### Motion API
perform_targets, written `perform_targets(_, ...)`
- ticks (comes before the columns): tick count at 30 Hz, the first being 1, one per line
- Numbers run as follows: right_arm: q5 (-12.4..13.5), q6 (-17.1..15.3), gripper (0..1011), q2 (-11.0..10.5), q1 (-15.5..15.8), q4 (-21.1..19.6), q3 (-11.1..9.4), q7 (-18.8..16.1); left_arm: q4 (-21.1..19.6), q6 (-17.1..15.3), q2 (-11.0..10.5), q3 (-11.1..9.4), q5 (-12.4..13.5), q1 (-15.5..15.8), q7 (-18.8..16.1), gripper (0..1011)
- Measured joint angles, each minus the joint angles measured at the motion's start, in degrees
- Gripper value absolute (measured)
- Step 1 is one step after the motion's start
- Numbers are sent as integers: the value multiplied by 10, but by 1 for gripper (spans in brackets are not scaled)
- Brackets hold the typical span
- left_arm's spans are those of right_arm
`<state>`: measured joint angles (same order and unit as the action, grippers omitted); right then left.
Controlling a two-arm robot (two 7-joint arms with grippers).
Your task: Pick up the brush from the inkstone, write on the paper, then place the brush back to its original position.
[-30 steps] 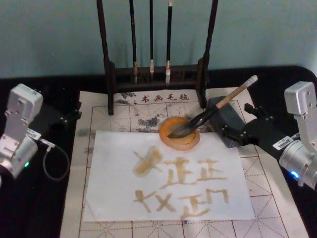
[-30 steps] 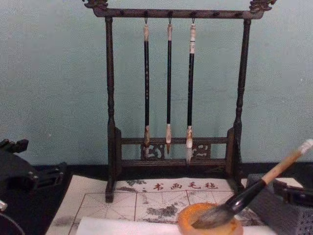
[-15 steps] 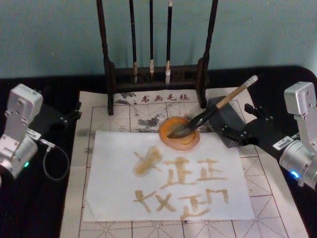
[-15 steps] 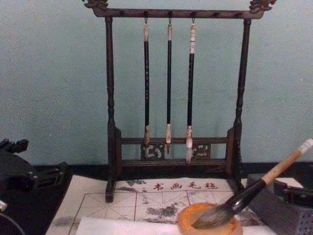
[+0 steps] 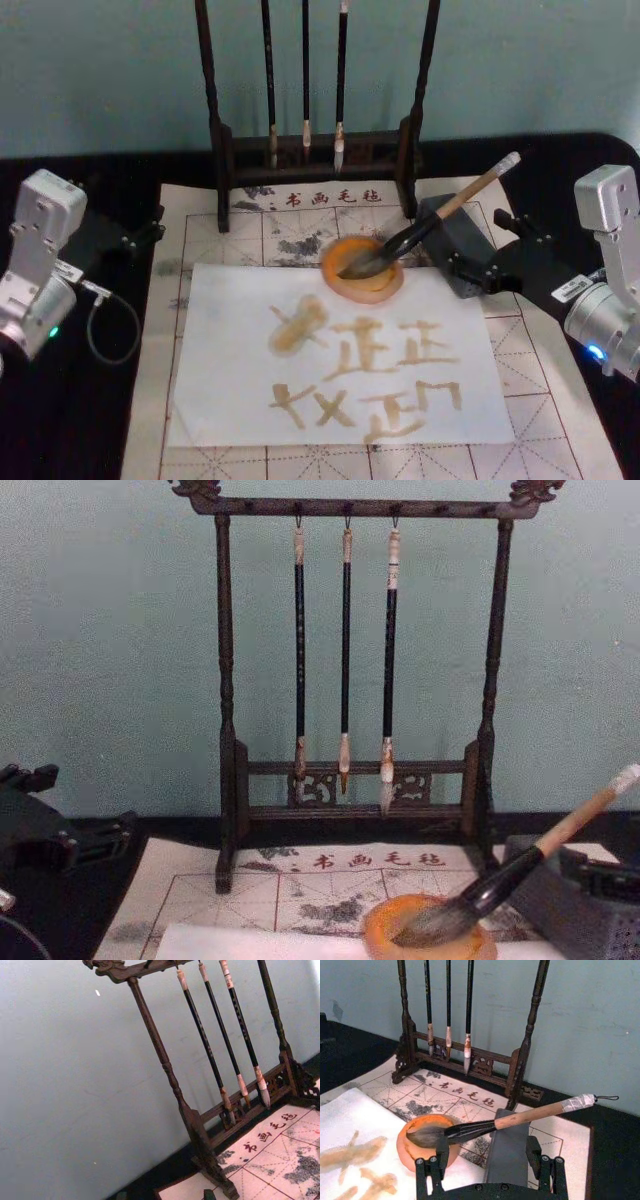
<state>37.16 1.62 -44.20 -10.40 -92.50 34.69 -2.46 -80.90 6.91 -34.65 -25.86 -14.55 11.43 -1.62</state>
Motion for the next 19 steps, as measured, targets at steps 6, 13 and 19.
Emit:
perform_targets(6, 0, 0, 1000, 0, 0, 0, 0, 0, 0, 0, 0, 0, 0, 0, 0, 1001)
perform_targets(13, 1, 0, 1000, 0, 0, 0, 0, 0, 0, 0, 0, 0, 0, 0, 0, 1001)
perform_targets(19, 1, 0, 1000, 0, 0, 0, 0, 0, 0, 0, 0, 0, 0, 0, 0, 1001)
